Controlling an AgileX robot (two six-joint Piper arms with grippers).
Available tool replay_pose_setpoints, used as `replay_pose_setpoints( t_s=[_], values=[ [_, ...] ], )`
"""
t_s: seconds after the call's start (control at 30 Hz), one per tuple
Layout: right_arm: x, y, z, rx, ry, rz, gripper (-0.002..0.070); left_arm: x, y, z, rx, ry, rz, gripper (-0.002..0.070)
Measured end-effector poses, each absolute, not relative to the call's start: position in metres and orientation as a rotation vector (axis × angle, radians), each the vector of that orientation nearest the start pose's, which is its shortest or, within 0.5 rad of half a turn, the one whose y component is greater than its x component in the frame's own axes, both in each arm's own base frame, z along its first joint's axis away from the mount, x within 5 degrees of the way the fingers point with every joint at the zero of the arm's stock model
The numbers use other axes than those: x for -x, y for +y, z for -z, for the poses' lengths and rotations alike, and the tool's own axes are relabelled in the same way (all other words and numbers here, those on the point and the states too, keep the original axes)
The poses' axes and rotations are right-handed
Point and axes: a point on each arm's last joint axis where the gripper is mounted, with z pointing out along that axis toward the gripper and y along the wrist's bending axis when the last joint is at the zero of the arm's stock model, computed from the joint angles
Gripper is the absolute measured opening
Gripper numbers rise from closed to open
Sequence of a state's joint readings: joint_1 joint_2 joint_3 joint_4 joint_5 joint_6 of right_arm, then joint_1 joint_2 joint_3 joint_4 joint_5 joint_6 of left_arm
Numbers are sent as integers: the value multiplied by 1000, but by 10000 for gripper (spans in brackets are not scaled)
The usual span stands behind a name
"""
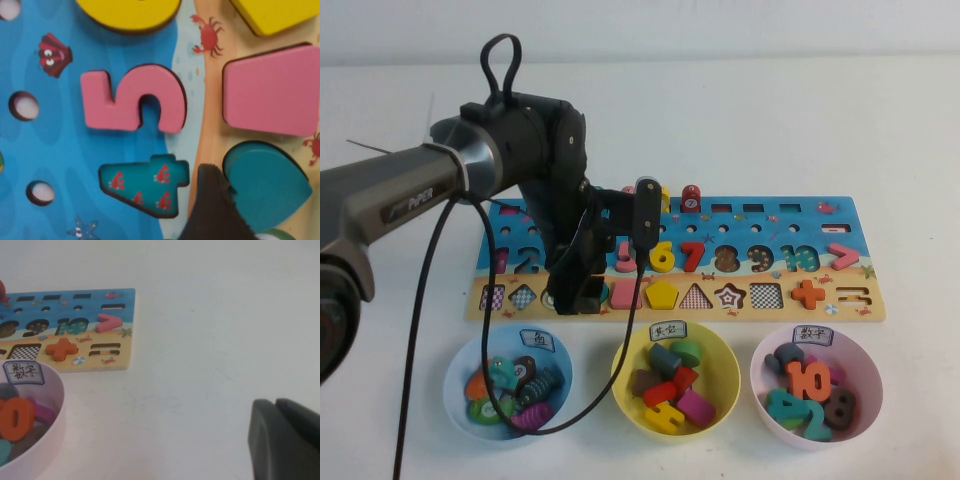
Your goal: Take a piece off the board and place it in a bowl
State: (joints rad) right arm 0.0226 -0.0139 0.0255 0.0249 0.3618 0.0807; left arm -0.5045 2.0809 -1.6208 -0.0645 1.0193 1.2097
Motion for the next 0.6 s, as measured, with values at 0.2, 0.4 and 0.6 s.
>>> replay_pose_setpoints(
  t_s=[0.2,0.4,0.6],
  values=[
    [-53,2,-173,-69,1857,-96,-17,-374,-212,-185,2471,-2212,5,384],
    [-53,2,-173,-69,1857,-96,-17,-375,-213,-183,2464,-2213,-2,382],
    [-53,2,-173,-69,1857,-96,-17,-374,-213,-182,2457,-2208,-11,330]
  ],
)
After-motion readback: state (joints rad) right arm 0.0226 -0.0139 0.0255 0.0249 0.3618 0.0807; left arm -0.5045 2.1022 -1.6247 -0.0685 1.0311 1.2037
